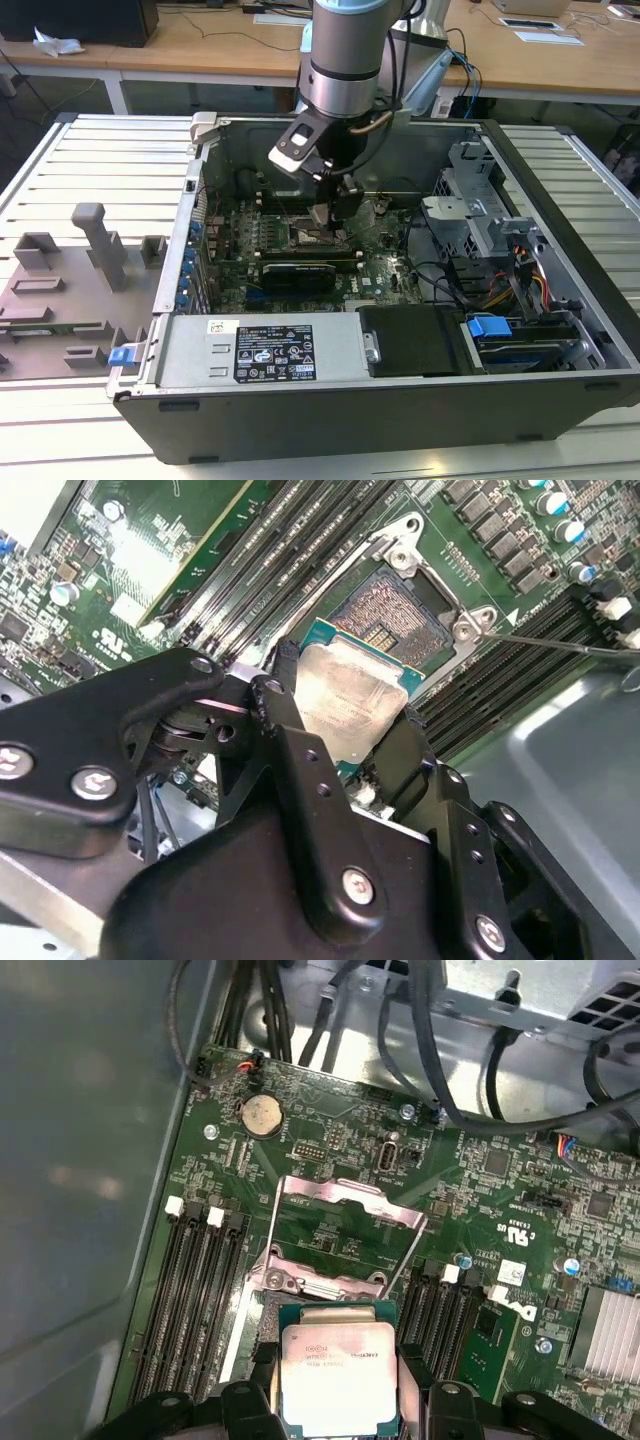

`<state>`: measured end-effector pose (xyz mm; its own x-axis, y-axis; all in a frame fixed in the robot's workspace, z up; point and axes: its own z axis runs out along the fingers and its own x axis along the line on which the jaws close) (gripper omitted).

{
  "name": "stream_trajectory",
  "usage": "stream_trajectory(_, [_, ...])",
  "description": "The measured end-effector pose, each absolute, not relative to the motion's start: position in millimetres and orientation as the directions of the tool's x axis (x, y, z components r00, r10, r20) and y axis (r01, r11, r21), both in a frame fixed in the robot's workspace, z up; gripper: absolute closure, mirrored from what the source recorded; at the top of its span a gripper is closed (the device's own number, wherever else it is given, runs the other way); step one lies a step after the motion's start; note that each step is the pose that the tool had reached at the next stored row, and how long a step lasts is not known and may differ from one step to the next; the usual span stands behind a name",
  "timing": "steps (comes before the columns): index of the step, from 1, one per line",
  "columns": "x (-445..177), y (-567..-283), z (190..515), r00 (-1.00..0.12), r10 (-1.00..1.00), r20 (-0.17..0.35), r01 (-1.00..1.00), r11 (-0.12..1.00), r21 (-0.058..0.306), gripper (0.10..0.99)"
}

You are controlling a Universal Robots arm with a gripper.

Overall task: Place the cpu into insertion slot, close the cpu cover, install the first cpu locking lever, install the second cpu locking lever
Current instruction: 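Place the cpu into insertion slot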

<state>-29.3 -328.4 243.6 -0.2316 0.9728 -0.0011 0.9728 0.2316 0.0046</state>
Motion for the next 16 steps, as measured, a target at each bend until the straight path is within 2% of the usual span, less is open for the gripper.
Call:
stream_trajectory(12, [-29.3, -328.4, 243.0, -0.109, 0.994, -0.004, 0.994, 0.109, 0.004, 0.541])
stream_trajectory(16, [-29.2, -328.4, 243.0, -0.048, 0.998, -0.029, 0.999, 0.048, 0.002, 0.541])
